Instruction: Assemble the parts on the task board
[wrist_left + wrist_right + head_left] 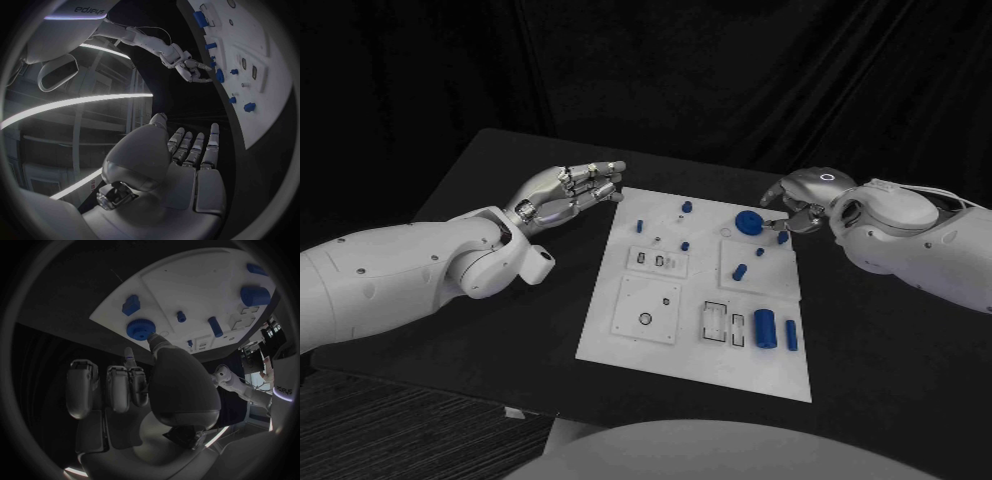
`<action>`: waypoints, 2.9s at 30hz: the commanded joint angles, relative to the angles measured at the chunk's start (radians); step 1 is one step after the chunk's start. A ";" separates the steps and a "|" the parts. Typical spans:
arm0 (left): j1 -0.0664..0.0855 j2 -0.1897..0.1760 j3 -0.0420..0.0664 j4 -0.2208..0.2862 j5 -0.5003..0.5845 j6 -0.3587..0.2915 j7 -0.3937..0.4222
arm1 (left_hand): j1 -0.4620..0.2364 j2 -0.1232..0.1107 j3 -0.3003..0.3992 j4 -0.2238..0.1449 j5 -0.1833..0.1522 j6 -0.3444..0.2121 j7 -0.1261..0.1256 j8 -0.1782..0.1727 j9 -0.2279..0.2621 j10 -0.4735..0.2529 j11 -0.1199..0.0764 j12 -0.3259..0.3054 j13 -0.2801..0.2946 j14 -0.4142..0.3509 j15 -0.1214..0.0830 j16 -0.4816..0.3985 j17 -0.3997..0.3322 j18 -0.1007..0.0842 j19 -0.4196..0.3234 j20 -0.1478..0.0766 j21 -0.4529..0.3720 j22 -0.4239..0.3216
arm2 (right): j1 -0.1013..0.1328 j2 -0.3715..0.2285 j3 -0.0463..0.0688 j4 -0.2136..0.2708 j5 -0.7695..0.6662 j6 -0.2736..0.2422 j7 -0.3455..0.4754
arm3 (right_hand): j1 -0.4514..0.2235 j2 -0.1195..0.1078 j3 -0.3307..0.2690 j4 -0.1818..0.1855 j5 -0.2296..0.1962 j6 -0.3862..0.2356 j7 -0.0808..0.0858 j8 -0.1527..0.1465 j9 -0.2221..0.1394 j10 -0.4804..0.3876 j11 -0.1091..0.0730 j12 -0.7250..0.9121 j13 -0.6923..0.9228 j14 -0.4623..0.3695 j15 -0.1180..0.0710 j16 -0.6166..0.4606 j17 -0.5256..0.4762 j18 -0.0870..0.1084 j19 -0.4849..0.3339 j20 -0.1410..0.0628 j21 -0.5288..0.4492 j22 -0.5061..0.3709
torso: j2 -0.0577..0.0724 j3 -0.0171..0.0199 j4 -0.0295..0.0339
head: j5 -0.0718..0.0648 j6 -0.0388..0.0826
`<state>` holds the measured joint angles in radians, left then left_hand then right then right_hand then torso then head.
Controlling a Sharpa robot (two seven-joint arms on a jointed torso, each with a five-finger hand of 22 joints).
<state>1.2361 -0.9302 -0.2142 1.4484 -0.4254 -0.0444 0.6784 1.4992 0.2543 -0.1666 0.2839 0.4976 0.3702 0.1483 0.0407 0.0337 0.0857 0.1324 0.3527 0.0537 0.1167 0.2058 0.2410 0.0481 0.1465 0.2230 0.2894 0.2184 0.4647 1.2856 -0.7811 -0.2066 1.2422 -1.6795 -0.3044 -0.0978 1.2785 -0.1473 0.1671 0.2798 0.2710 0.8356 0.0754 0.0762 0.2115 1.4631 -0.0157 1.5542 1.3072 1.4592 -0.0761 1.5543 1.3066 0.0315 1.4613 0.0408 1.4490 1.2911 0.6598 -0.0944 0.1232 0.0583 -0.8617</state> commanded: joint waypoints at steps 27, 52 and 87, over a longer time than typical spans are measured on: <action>-0.003 0.007 0.001 -0.004 0.006 0.017 0.129 | 0.025 -0.008 -0.011 -0.001 0.021 -0.007 -0.025 0.008 0.007 0.000 0.011 0.023 -0.010 0.007 0.006 0.014 -0.010 -0.019 0.013 0.002 -0.002 -0.005 | -0.018 0.077 0.001 -0.084 0.040 0.040 0.004 | -0.022 0.020 0.020 -0.026 -0.029 0.018 0.008 0.011 0.007 0.108 0.013 0.017 0.264 0.112 0.005 0.017 0.264 0.002 0.038 0.000 0.008 0.222 | 0.000 -0.0001 -0.0005 | 0.000 -0.011; -0.004 0.001 0.001 0.000 0.006 0.018 0.126 | 0.026 -0.008 -0.009 -0.001 0.021 -0.007 -0.027 0.008 0.007 0.000 0.012 0.024 -0.010 0.008 0.006 0.016 -0.009 -0.020 0.014 0.002 -0.002 -0.005 | -0.041 0.115 0.001 -0.139 0.059 0.062 0.038 | -0.010 0.073 0.069 -0.081 0.138 0.096 0.000 0.047 0.039 0.108 0.006 0.017 0.264 0.112 -0.001 0.017 0.264 0.004 0.036 -0.004 -0.002 0.223 | -0.001 -0.0003 -0.0003 | 0.011 -0.011; -0.005 0.014 0.001 -0.015 0.006 0.033 0.111 | 0.028 -0.008 -0.006 -0.001 0.023 -0.006 -0.024 0.008 0.008 0.002 0.014 0.029 -0.009 0.012 0.010 0.022 -0.008 -0.021 0.016 0.002 -0.001 -0.005 | 0.027 0.135 0.001 0.004 0.112 -0.052 0.064 | -0.009 0.081 0.094 -0.159 0.137 0.196 -0.011 0.115 0.127 0.108 0.009 0.017 0.264 0.112 0.001 0.017 0.264 0.006 0.032 -0.007 -0.015 0.222 | 0.001 0.0017 0.0042 | 0.013 -0.011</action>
<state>1.2325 -0.9194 -0.2141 1.4325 -0.4253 -0.0265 0.6785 1.5130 0.2474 -0.1666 0.2840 0.5091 0.3765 0.1270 0.0407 0.0337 0.0945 0.1418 0.3640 0.0538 0.1237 0.2127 0.2478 0.0482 0.1463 0.2315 0.2912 0.2184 0.4646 1.3103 -0.6515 -0.2057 1.2497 -1.5804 -0.3376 -0.0376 1.2617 -0.0983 0.2221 0.1361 0.3970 0.9226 0.0755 0.1003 0.2256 1.4632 -0.0156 1.5542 1.3072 1.4591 -0.0760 1.5543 1.3065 0.0317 1.4547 0.0338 1.4481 1.2912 0.6605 -0.0918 0.1261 0.0734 -0.8725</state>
